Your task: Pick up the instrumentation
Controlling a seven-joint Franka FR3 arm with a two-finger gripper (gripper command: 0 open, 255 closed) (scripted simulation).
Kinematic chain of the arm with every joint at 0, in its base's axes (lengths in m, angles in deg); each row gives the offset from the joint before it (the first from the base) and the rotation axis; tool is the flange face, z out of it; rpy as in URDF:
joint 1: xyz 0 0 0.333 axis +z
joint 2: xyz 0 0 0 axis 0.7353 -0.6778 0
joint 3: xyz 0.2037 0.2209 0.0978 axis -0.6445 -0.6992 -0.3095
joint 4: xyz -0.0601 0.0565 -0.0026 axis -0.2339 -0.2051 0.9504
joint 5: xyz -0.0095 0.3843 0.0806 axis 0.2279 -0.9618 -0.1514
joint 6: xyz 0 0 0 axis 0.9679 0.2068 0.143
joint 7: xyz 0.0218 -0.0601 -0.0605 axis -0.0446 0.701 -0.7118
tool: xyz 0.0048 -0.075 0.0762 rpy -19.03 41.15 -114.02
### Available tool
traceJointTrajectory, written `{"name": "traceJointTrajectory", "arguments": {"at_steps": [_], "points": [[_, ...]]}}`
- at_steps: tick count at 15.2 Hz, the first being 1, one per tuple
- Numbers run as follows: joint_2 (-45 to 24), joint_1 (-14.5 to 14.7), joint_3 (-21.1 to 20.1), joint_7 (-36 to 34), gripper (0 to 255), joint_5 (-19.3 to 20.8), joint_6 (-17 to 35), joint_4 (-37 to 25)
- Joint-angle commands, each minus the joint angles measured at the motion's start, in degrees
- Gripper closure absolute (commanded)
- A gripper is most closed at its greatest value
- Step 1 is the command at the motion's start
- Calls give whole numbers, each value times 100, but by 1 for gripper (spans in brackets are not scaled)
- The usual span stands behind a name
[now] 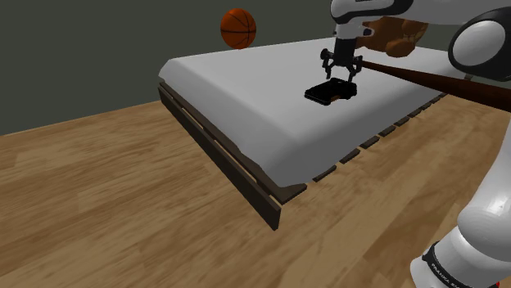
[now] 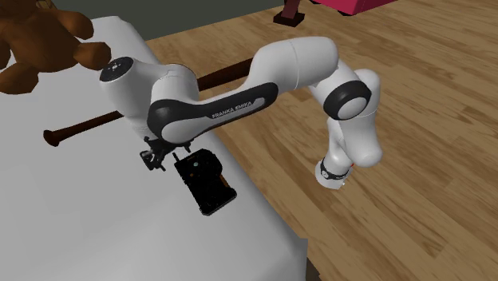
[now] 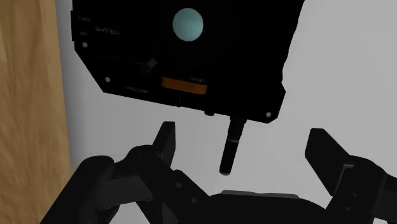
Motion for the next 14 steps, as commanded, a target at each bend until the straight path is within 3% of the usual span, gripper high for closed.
{"name": "traceJointTrajectory", "arguments": {"at_steps": [1, 2, 3, 14], "points": [[33, 6, -2, -16, 0, 3, 153, 184], [34, 6, -2, -16, 0, 3, 153, 186], [38, 5, -1, -14, 255, 4, 153, 189], [11, 5, -1, -8, 255, 1, -12, -3]]}}
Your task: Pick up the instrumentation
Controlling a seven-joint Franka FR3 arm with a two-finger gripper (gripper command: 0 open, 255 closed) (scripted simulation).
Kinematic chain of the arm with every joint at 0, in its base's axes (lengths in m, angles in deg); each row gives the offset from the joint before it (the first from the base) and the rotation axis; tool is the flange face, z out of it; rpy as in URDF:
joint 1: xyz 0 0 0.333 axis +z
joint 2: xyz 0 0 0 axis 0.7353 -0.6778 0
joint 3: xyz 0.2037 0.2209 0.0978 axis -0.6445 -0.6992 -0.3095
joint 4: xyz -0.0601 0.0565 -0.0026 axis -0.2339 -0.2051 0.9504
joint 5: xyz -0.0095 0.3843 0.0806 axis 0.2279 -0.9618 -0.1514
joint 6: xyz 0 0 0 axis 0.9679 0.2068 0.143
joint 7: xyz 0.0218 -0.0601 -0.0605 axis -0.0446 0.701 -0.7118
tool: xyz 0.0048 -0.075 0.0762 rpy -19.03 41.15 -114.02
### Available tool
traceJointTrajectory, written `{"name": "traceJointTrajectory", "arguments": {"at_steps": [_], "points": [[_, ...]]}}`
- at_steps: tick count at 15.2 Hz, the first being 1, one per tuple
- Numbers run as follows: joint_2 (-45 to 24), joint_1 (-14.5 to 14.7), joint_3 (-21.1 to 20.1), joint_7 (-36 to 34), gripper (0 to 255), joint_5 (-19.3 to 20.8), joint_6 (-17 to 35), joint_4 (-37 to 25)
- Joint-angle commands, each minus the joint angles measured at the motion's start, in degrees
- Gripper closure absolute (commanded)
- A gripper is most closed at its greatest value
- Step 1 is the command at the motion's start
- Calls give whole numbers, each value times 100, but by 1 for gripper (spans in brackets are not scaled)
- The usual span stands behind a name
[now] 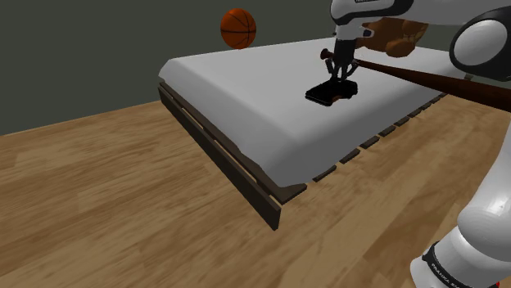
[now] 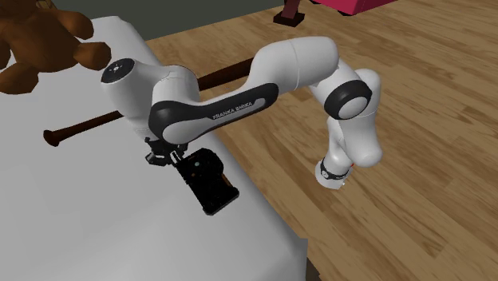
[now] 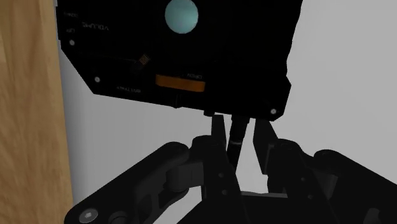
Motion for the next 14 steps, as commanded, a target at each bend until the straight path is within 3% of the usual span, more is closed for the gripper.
{"name": "traceJointTrajectory", "arguments": {"at_steps": [1, 14], "points": [[-38, 0, 0, 7, 255, -3, -154, -194], [-430, -19, 5, 67, 255, -20, -1310, -1743]]}}
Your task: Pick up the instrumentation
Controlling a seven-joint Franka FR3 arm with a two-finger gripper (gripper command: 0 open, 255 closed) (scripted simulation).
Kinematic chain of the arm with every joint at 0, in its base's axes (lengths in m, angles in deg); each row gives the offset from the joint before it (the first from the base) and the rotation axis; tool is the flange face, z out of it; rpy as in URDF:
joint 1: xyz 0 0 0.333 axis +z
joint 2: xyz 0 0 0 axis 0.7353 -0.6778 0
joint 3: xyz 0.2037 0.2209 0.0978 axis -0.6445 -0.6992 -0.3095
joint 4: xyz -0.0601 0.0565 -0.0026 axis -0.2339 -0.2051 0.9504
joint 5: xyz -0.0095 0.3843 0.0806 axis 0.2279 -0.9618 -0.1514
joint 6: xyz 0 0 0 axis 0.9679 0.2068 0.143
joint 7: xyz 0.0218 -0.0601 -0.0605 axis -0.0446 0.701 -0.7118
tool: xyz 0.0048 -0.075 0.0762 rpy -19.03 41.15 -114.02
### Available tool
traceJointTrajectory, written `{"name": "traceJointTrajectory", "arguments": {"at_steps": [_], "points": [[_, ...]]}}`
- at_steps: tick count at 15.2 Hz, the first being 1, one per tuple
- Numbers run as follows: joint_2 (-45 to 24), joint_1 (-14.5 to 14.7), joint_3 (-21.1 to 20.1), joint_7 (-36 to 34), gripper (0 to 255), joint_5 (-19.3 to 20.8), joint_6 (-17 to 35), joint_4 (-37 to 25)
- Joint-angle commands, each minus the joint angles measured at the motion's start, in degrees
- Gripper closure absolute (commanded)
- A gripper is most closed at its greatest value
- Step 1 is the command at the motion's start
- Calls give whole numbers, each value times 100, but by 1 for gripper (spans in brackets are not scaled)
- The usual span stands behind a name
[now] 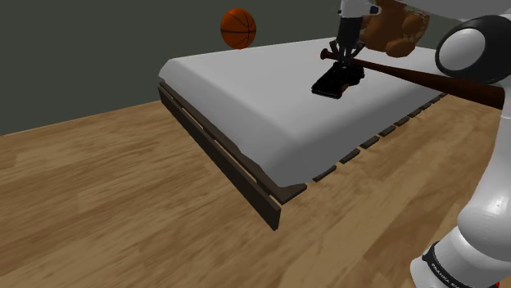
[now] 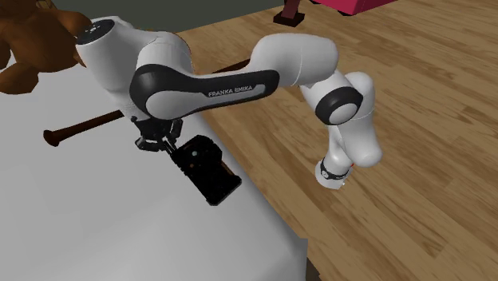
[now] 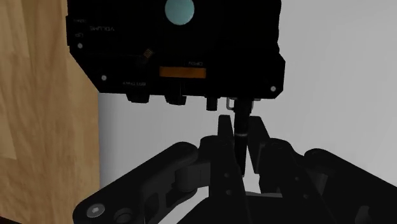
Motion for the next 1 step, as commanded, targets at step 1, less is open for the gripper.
{"name": "traceJointTrajectory", "arguments": {"at_steps": [1], "points": [[-11, -1, 0, 4, 255, -1, -63, -76]]}}
